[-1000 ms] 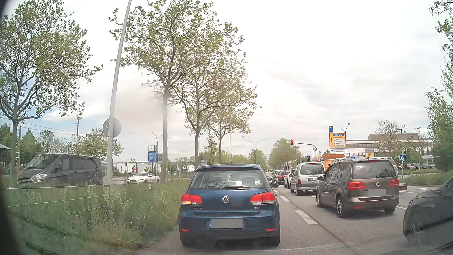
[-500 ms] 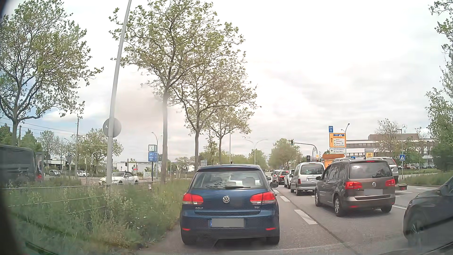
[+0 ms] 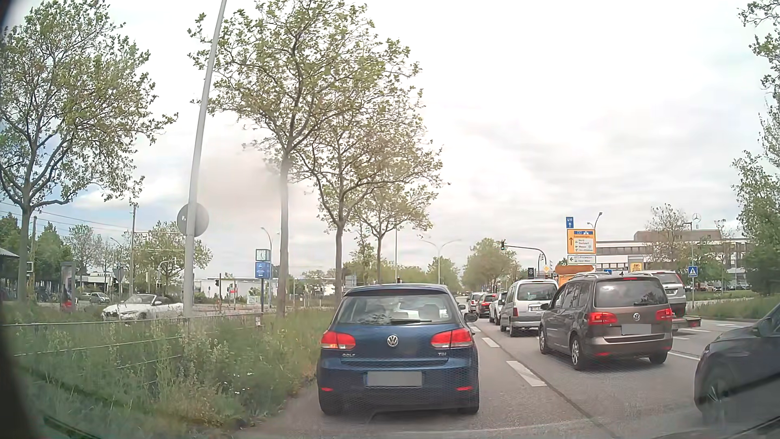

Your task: Follow the waypoints while adhering to traffic rules and regulations

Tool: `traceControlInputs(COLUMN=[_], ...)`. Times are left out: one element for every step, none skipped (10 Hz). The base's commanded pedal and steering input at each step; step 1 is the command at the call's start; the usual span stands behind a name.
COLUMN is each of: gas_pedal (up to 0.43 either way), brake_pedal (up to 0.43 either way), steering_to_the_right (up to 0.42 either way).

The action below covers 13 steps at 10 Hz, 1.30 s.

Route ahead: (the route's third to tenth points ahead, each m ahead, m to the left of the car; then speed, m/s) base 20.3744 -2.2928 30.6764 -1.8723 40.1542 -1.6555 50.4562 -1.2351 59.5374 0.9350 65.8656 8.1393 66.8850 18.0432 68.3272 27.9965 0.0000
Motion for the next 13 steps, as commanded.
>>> traceControlInputs(gas_pedal=[0.000,0.000,0.138,0.228,0.260,0.299,0.311,0.319,0.339,0.339,0.350,0.350,0.350], brake_pedal=[0.000,0.000,0.000,0.000,0.000,0.000,0.000,0.000,0.000,0.000,0.000,0.000,0.000], steering_to_the_right=[0.004,0.004,0.004,0.004,0.004,0.004,0.004,0.004,0.004,0.004,0.004,0.004,0.004])
